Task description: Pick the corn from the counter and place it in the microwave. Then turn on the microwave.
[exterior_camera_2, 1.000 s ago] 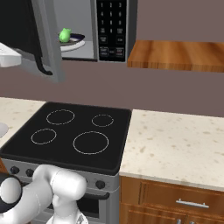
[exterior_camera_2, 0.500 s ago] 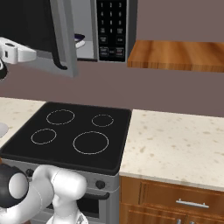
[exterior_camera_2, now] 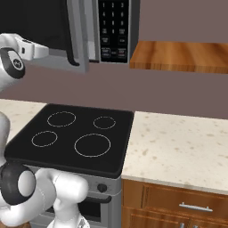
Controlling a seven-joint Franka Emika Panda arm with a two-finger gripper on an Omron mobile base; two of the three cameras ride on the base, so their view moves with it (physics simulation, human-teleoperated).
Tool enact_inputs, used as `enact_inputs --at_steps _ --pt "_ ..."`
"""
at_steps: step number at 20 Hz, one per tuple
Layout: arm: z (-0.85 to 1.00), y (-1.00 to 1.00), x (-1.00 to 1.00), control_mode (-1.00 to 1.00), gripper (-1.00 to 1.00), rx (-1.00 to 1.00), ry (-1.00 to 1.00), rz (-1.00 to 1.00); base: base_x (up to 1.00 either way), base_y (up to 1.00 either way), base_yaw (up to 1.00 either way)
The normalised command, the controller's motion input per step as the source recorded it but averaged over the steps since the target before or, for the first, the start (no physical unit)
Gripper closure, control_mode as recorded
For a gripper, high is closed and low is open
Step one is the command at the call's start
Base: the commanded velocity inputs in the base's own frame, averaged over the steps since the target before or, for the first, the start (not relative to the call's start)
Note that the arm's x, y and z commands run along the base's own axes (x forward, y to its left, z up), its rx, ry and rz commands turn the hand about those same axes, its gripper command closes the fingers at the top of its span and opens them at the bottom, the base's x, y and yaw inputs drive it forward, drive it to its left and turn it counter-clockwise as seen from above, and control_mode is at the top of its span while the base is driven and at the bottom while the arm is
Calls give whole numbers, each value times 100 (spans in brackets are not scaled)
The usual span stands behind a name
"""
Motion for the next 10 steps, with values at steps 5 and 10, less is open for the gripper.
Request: enact_inputs --at_steps 5,10 --pt "17 -11 21 -100 100 3 0 12 0 0 0" --pt "18 -11 19 -100 100 3 0 12 0 0 0"
